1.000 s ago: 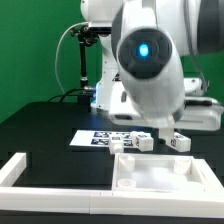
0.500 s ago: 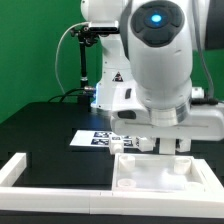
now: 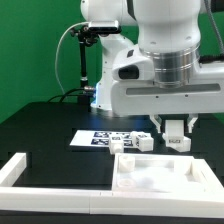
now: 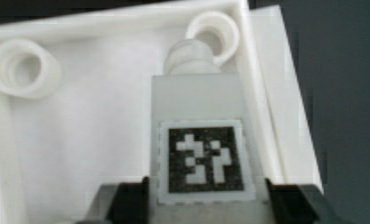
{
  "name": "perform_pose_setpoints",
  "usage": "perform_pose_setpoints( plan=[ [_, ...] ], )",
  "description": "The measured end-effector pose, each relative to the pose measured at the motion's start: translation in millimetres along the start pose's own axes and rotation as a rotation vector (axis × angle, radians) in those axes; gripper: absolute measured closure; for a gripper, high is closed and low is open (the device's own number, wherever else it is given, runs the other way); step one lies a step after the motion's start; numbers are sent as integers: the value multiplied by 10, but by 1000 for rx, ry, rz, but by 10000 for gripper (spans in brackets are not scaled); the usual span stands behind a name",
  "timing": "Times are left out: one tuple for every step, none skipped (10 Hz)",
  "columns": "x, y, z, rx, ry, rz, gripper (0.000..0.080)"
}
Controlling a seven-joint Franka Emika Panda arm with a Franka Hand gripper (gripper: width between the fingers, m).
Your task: Assemble one leg
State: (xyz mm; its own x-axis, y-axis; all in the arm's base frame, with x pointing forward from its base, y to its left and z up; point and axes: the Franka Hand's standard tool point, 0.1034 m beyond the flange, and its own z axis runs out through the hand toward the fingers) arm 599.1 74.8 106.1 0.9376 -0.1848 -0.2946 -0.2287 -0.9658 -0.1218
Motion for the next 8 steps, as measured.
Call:
perform_pose_setpoints(
  plan=[
    [61,-10,-5,6,88,0,512],
    [90,-36,-24,10,171,-5,512],
    [149,-74,-81,13,249,-20,512],
    [252,-86,-207,16,302,-55,512],
    [383,-95,-365,11,396,-77,512],
    [425,-85,-460,17,501,-77,512],
    [389,-75,-394,16,531,-79,512],
    [429,-88,-412,19,613,-83,512]
  ],
)
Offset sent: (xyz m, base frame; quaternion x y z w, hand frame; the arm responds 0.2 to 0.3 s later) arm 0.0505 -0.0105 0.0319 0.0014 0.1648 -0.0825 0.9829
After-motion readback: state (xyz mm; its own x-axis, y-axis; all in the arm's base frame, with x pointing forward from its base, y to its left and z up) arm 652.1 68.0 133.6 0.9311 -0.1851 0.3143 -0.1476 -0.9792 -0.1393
